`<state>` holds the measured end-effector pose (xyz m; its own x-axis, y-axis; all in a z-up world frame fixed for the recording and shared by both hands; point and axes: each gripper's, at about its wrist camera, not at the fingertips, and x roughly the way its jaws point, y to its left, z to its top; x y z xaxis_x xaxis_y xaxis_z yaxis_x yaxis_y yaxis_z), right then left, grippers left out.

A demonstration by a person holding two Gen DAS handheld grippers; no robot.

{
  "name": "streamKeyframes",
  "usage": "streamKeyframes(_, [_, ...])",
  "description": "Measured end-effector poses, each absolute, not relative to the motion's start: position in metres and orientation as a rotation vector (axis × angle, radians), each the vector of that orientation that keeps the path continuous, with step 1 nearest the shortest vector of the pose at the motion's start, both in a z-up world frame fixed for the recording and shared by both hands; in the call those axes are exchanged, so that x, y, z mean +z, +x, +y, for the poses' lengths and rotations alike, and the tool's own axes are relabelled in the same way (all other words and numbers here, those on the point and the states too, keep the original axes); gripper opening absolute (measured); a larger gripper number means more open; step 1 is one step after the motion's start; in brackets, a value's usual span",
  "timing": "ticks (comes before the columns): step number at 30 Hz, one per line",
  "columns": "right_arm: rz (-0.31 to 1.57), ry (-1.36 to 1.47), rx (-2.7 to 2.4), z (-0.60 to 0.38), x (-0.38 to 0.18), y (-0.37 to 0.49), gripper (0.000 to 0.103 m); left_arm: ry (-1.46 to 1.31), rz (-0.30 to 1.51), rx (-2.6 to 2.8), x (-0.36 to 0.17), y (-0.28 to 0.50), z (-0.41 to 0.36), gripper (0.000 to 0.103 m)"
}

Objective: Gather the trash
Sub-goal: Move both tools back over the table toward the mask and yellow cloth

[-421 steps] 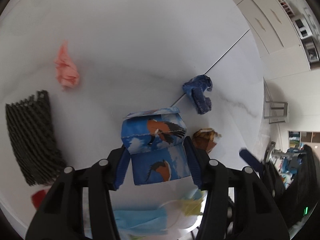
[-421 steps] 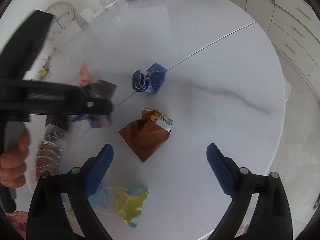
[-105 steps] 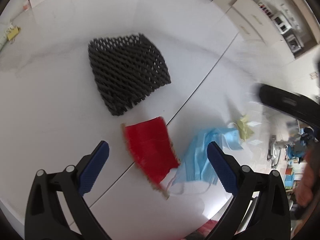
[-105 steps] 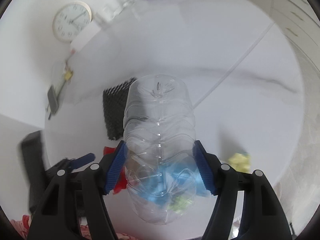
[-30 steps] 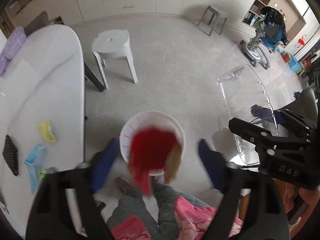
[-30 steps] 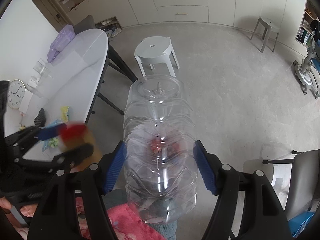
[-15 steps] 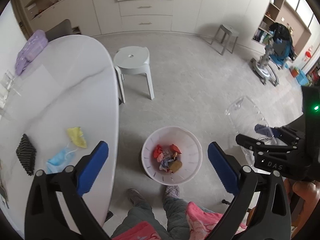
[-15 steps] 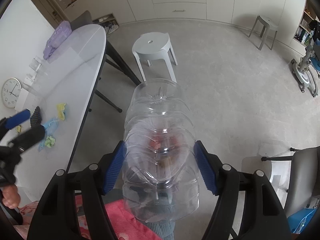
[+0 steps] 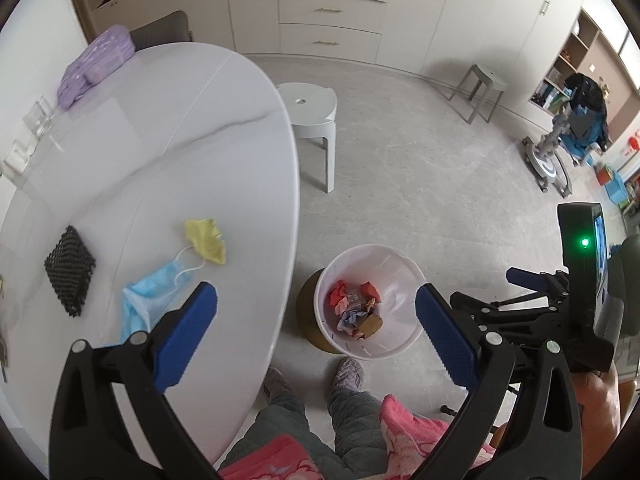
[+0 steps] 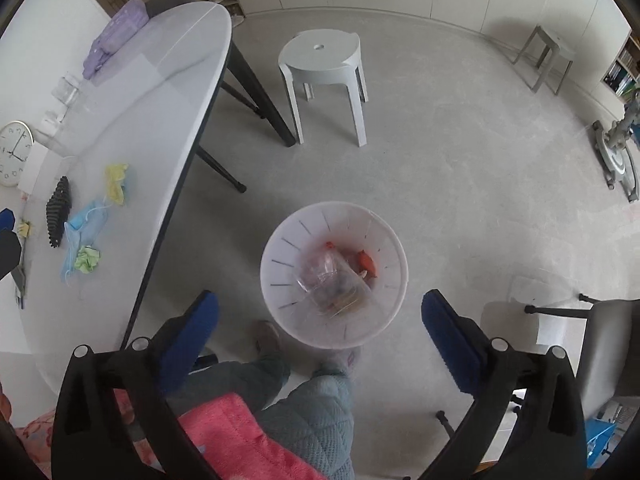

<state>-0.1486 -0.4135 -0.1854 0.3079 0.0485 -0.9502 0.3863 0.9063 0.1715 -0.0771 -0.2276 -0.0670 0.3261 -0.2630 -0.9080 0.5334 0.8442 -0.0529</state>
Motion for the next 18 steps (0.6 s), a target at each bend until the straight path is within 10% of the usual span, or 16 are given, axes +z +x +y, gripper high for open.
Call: streamKeyframes(18, [1.163,0.315,-0.078,-0.330,-0.137,-0.044,0.101,0.034,1.160,-0.208,-0.083,-0.004,-0.058,0.095])
